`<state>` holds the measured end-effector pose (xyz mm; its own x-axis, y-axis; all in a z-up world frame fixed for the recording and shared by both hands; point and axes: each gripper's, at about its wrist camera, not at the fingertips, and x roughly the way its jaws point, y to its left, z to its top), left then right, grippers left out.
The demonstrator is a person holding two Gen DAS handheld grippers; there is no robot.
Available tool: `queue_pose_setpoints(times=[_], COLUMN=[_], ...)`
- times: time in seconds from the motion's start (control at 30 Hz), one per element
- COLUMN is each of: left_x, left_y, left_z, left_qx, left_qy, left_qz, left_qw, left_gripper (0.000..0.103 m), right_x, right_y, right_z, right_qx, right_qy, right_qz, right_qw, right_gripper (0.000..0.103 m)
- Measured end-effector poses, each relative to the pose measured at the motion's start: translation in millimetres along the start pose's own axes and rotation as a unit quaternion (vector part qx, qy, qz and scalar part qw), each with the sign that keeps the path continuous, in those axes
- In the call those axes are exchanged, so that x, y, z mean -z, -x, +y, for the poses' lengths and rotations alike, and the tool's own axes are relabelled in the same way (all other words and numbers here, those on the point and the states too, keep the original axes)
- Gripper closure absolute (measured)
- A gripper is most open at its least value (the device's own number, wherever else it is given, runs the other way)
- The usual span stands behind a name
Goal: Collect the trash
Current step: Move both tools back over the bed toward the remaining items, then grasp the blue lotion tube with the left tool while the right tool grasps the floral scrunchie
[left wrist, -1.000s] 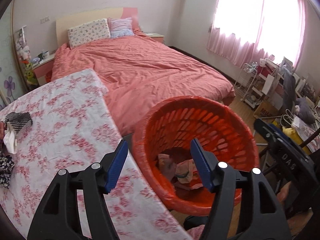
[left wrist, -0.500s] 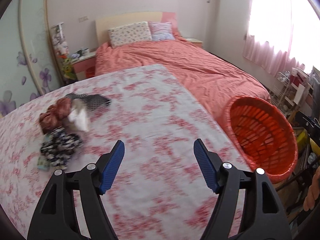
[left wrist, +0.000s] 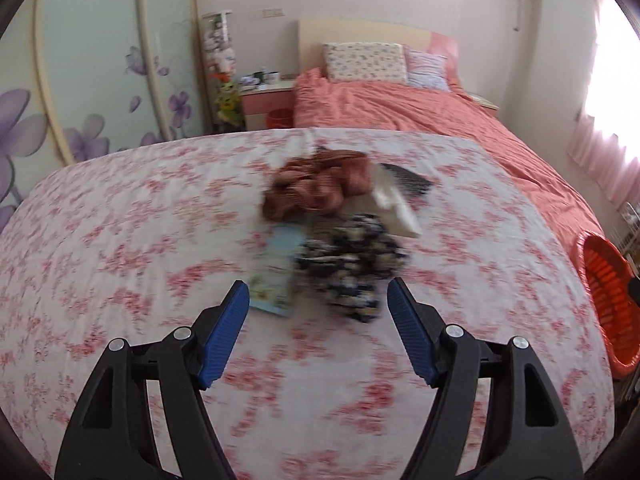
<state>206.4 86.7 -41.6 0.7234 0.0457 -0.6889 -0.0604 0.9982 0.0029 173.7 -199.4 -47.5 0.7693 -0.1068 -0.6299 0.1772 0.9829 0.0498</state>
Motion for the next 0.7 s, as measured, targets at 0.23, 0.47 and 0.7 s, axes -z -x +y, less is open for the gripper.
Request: queue_pose_setpoints(times=[0.23,0.47,0.7], left_x=[-13,-30,-29], left_y=[-36,-66,-90], left_z=[38,34,20], left_qx=[-0.017,0.023,0.012], left_qy=[0.032,0.037,0.012], left_qz=[0.017,0.041,0.063], left_qw=[0.9992,0.9982,0.9979], left_gripper=[0.04,0.044,0.067], right_x=[2,3,5], right_y=[-10,-19,-27], right_z=[28,39,43], right_qx=[-0.013,-0.015,-0.016], right_qy=[0.024,0.035,0.032], right_qz=[0.013,0.021,0.034], right_qw=[1.0,0.999,0.999], right_gripper=[0.039,0.039,0.039])
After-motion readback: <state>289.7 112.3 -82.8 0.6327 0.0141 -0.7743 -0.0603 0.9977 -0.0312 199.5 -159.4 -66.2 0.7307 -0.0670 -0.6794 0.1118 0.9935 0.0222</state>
